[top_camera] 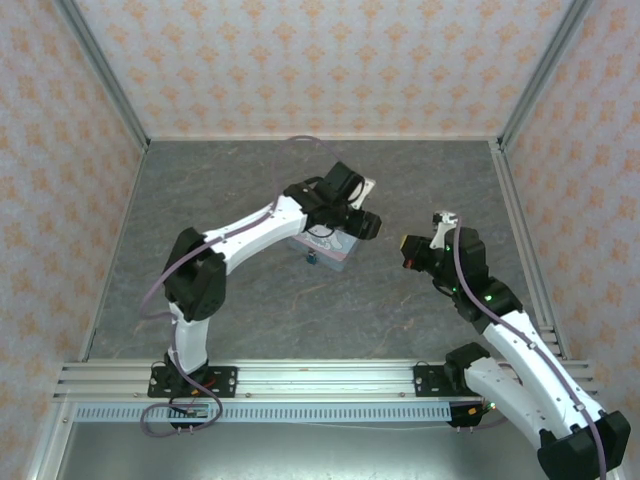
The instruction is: Unlock the padlock with the key
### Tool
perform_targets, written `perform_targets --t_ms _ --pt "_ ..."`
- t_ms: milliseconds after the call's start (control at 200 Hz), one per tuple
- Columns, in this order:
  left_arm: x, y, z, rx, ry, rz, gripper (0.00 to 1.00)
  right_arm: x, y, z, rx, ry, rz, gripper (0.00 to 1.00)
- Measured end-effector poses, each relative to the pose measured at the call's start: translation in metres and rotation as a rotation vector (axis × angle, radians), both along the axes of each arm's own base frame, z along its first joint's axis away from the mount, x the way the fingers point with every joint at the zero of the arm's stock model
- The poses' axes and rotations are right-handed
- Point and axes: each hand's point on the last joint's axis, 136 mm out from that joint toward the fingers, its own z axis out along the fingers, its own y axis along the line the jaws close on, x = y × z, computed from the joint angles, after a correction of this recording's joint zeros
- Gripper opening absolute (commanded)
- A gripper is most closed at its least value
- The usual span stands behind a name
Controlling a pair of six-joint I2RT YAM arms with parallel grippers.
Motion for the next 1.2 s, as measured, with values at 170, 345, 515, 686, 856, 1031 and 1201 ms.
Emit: perform_targets --t_ms 170,345,515,686,856,1031,1201 --pt "0.003 0.044 0.061 -0.104 -0.123 0.071 0.66 0.004 0.011 -0.004 0.044 0.016 0.036 0.01" --pt "0.004 0.108 0.057 -0.140 -0.143 0.202 0.68 0.011 0.028 -0.011 0.108 0.050 0.087 0.01" --pt "-0.006 0.153 0.021 -0.134 -0.069 0.307 0.69 0.022 0.045 -0.018 0.171 0.087 0.128 0.00" --pt "-0.019 0.182 0.007 -0.161 -0.035 0.374 0.70 0.032 0.060 -0.026 0.224 0.118 0.154 0.00" --pt "-0.024 0.191 -0.010 -0.207 -0.008 0.389 0.70 0.040 0.079 -0.036 0.272 0.153 0.180 0.00" --pt "-0.031 0.180 -0.037 -0.247 0.049 0.335 0.68 0.049 0.098 -0.054 0.292 0.220 0.188 0.00" --pt "-0.036 0.176 -0.060 -0.263 0.067 0.309 0.67 0.062 0.109 -0.063 0.301 0.257 0.182 0.00"
